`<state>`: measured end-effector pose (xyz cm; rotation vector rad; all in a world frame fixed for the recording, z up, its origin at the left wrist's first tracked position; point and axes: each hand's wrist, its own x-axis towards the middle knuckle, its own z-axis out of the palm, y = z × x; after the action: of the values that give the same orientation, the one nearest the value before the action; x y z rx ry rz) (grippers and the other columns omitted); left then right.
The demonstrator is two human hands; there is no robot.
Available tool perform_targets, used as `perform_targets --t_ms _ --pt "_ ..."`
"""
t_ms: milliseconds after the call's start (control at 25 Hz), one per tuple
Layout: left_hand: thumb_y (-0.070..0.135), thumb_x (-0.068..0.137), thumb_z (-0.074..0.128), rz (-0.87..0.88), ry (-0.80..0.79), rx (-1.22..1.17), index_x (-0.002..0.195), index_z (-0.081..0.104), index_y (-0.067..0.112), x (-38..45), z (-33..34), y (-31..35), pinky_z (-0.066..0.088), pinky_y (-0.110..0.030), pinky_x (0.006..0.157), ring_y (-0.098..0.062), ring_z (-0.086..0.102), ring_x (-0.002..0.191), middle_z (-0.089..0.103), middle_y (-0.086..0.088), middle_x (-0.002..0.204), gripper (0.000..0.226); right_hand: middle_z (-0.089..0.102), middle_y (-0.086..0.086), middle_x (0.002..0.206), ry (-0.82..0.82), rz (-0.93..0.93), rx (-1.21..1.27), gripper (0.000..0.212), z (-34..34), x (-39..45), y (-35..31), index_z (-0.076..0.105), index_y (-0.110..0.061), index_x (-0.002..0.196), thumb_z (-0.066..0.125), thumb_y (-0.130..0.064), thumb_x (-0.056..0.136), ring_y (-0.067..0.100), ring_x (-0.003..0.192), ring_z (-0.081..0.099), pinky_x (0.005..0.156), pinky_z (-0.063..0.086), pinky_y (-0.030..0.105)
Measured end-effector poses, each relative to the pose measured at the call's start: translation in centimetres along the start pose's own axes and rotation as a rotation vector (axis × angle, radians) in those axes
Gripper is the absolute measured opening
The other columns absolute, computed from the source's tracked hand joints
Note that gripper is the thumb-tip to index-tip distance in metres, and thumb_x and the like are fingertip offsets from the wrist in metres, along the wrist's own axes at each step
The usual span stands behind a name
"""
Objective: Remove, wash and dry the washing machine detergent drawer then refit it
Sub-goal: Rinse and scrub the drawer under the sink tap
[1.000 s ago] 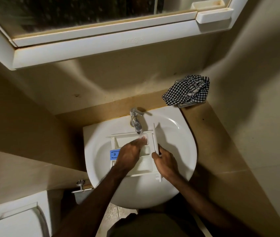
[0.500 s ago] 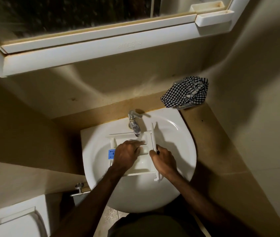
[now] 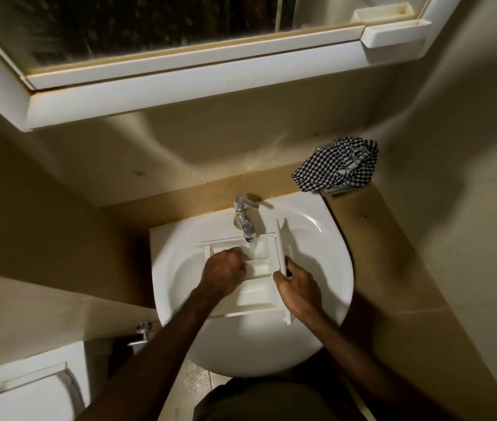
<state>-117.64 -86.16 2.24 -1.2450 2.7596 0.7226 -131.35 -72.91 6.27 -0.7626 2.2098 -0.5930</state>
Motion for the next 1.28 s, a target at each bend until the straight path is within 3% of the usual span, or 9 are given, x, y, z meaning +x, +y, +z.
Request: perform_targets --t_ms 160,320,480,720,840,960,1040,1160,1280 --pt "0.002 0.088 0.053 0.104 0.072 -0.156 0.128 0.070 0.022 -0.3 1.2 2.4 0.050 -0.032 0.097 -0.022 0.065 0.120 0.069 0.002 0.133 0.048 0.074 0.002 0.113 0.012 -0.001 0.023 0.058 0.3 -0.3 -0.2 0.063 -0.028 0.127 0.043 -0.050 0.076 0.033 0.106 0.066 0.092 0.054 0.043" --pt "0.010 0.084 0.066 0.160 0.199 0.127 0.129 0.068 0.016 -0.6 1.3 1.7 0.056 -0.039 0.091 -0.028 0.068 0.114 0.070 -0.008 0.129 0.046 0.074 0.000 0.107 0.023 0.011 0.039 0.057 -0.5 0.0 0.5 0.063 -0.030 0.126 0.045 -0.049 0.075 0.030 0.101 0.068 0.090 0.055 0.042" --pt "0.017 0.095 0.053 0.041 0.133 0.158 0.140 0.058 0.020 -1.0 1.2 2.3 0.053 -0.039 0.089 -0.030 0.067 0.110 0.071 -0.008 0.124 0.045 0.074 -0.001 0.106 0.017 -0.003 0.025 0.052 -0.4 -0.1 0.3 0.062 -0.029 0.121 0.045 -0.049 0.076 0.028 0.098 0.068 0.088 0.055 0.041" --pt "0.008 0.093 0.051 0.228 0.038 -0.018 0.137 0.063 0.033 -0.6 0.9 0.9 0.054 -0.033 0.092 -0.021 0.066 0.119 0.068 0.005 0.135 0.052 0.073 0.000 0.116 0.007 -0.028 -0.039 0.055 -0.1 -0.2 1.1 0.058 -0.028 0.135 0.051 -0.044 0.083 0.029 0.107 0.068 0.094 0.054 0.042" --pt "0.030 0.099 0.052 0.236 -0.011 0.193 0.119 0.073 0.028 -0.7 0.3 -1.4 0.055 -0.033 0.079 -0.029 0.072 0.096 0.078 -0.002 0.109 0.029 0.073 -0.001 0.119 0.026 -0.029 -0.021 0.057 -0.2 -0.4 1.6 0.057 -0.027 0.140 0.054 -0.042 0.085 0.028 0.110 0.067 0.097 0.053 0.044" --pt "0.039 0.105 0.044 0.117 0.023 0.358 0.093 0.075 0.019 -1.0 0.0 -2.1 0.056 -0.036 0.071 -0.033 0.071 0.083 0.077 -0.008 0.091 0.039 0.072 0.000 0.122 0.025 -0.027 -0.002 0.062 0.1 -0.1 1.5 0.055 -0.028 0.143 0.051 -0.046 0.083 0.027 0.111 0.067 0.099 0.054 0.045" --pt "0.027 0.100 0.050 0.074 0.115 0.212 0.103 0.075 0.019 -1.3 0.6 -0.9 0.057 -0.039 0.075 -0.035 0.072 0.090 0.078 -0.011 0.099 0.027 0.073 0.000 0.116 0.023 -0.025 0.014 0.060 0.2 0.0 0.9 0.059 -0.029 0.133 0.046 -0.050 0.078 0.028 0.106 0.068 0.094 0.055 0.044" --pt "0.015 0.096 0.053 0.138 0.095 -0.098 0.131 0.068 0.026 -1.1 0.6 1.6 0.053 -0.034 0.095 -0.025 0.067 0.116 0.070 0.000 0.131 0.039 0.074 0.002 0.107 -0.007 -0.030 0.032 0.053 0.2 -0.3 0.3 0.064 -0.028 0.121 0.043 -0.048 0.077 0.031 0.101 0.067 0.090 0.055 0.042" --pt "0.016 0.100 0.051 0.204 0.029 -0.038 0.138 0.063 0.031 -0.3 -0.1 1.4 0.048 -0.030 0.097 -0.022 0.063 0.122 0.066 0.004 0.138 0.043 0.074 0.001 0.110 -0.014 -0.032 0.047 0.054 -0.7 -0.2 0.9 0.065 -0.029 0.125 0.043 -0.047 0.079 0.031 0.102 0.066 0.092 0.054 0.042"
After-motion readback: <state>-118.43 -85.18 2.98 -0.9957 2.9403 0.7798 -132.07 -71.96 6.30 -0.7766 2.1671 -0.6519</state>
